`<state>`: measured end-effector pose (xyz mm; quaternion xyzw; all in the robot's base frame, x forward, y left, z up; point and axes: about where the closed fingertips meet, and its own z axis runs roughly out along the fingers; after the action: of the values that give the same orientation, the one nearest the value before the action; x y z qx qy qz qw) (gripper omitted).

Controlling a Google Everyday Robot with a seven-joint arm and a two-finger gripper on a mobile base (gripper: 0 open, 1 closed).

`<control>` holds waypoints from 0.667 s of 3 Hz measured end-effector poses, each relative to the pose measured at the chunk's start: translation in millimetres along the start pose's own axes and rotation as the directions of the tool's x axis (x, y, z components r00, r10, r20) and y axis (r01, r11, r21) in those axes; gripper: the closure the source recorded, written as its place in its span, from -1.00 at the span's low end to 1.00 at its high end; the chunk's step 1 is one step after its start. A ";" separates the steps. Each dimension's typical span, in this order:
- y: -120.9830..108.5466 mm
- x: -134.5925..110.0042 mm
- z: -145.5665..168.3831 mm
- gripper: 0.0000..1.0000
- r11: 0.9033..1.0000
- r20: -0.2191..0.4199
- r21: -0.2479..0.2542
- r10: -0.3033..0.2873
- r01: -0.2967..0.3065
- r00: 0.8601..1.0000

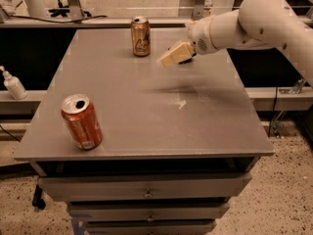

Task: Move orange can near coke can

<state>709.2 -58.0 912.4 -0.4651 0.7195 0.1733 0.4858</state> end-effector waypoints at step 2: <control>-31.9 -27.5 68.9 -1.00 0.998 0.130 0.023 0.055 -0.059 0.990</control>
Offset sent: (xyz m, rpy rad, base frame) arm 0.1080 0.0689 -0.0021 0.2214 -0.0657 -0.0480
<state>775.6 -12.1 910.2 -0.4255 0.7016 0.2075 0.5325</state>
